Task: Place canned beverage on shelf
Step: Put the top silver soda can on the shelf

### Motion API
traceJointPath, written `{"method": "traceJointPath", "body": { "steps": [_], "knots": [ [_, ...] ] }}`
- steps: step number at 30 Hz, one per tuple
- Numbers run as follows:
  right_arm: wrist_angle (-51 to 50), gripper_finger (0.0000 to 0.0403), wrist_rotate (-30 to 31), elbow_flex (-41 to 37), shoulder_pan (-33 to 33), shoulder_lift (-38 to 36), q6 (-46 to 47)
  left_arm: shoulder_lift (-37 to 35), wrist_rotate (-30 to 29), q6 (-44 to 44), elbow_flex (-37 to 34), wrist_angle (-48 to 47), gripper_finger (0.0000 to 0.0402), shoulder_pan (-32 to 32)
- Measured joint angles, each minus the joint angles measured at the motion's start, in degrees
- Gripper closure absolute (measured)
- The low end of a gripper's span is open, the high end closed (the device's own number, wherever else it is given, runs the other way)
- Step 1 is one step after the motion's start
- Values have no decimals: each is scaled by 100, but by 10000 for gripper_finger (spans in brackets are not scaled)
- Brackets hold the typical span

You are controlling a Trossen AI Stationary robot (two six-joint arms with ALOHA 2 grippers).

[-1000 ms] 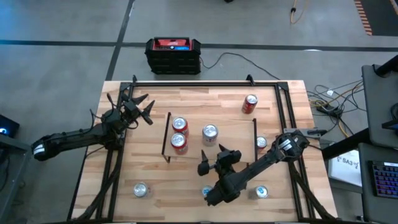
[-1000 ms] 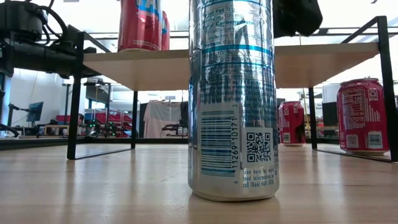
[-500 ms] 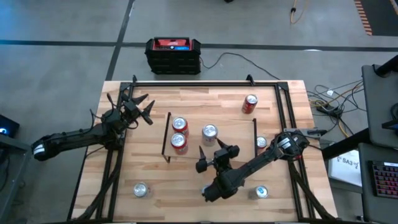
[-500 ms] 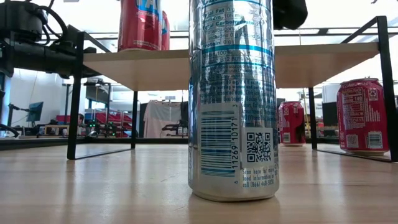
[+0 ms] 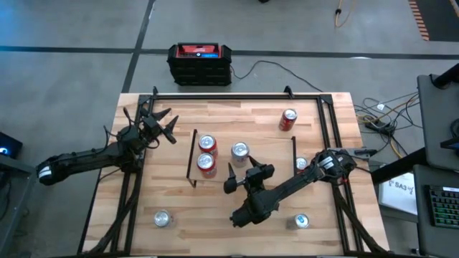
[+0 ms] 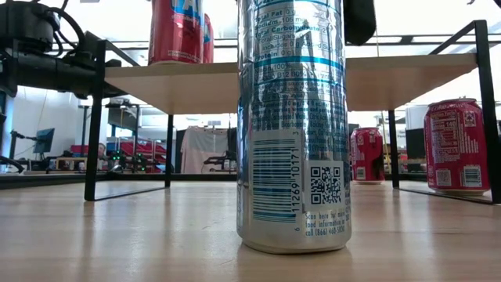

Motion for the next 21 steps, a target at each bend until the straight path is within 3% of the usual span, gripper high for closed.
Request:
{"method": "traceJointPath", "body": {
  "steps": [21],
  "knots": [
    [664, 130, -15, 0, -33, 0, -591, 0, -1, 0, 0, 0, 207, -2]
  ]
}}
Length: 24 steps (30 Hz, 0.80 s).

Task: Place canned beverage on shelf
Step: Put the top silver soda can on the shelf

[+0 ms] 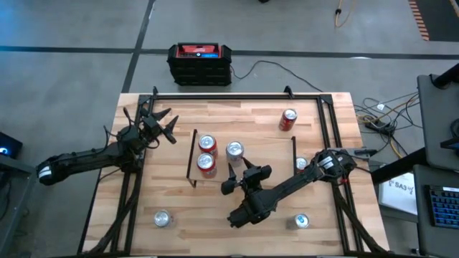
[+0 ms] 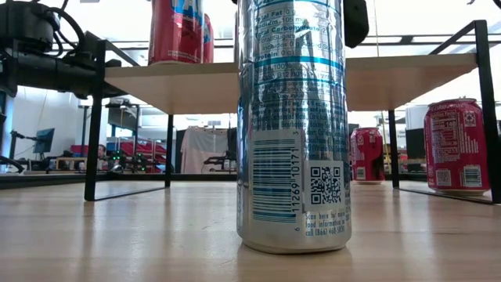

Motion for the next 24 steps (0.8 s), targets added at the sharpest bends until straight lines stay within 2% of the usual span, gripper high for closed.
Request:
{"method": "traceJointPath", "body": {
  "steps": [6, 18, 24],
  "knots": [
    [140, 124, 170, -2, 0, 0, -386, -2, 0, 0, 0, 0, 207, 2],
    [262, 12, 221, -2, -9, 0, -607, -2, 2, 0, 0, 0, 207, 2],
    [457, 3, 341, -2, -9, 0, -1045, -1, 0, 0, 0, 0, 207, 2]
  ]
}}
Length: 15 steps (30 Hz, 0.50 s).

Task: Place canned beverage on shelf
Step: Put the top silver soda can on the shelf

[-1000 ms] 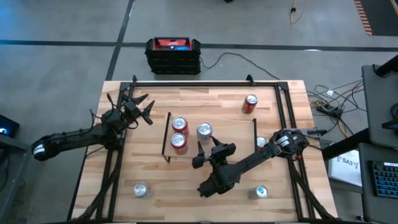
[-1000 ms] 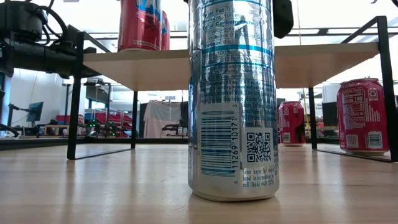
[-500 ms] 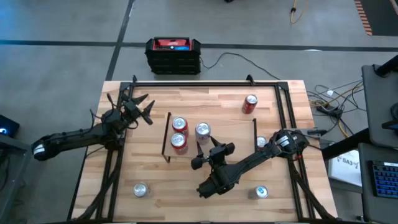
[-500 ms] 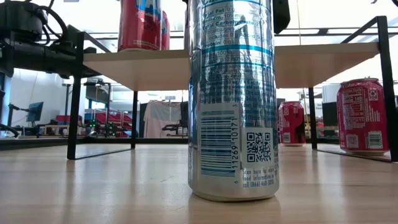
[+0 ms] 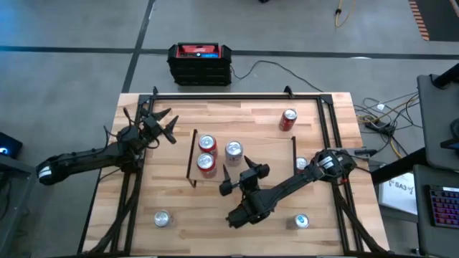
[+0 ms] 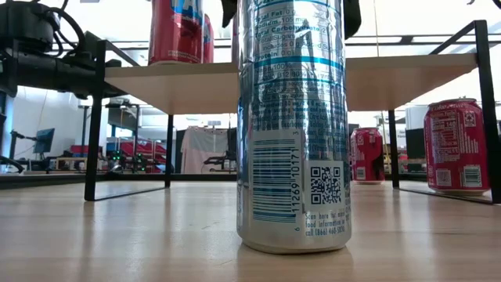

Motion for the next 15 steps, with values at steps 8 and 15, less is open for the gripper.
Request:
{"method": "traceJointPath", "body": {
  "steps": [8, 15],
  "knots": [
    [7, 3, 158, 0, -88, 0, -159, -1, 0, 0, 0, 0, 207, -1],
    [27, 3, 151, 0, -282, 0, -56, -1, 0, 0, 0, 0, 207, 0]
  ]
}}
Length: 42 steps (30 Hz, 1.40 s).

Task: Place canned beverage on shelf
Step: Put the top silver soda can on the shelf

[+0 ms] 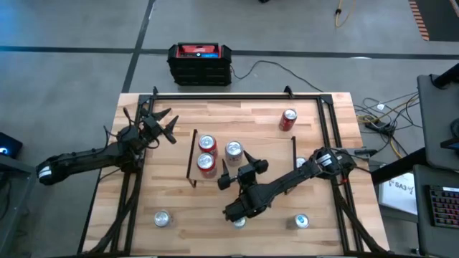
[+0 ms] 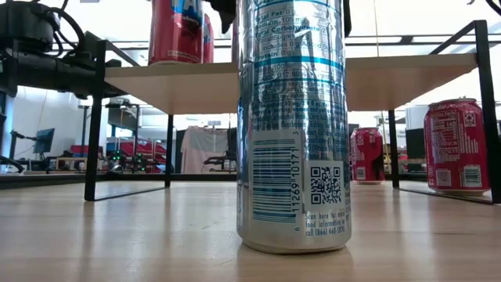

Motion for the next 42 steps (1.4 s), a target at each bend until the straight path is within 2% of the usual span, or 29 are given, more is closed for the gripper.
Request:
{"method": "traceJointPath", "body": {
  "steps": [10, 42],
  "knots": [
    [232, 3, -86, -7, -277, 0, -2, 2, 0, 0, 0, 0, 207, 0],
    [260, 3, -149, -17, -429, 0, -94, 2, 1, 0, 0, 0, 207, 0]
  ]
}}
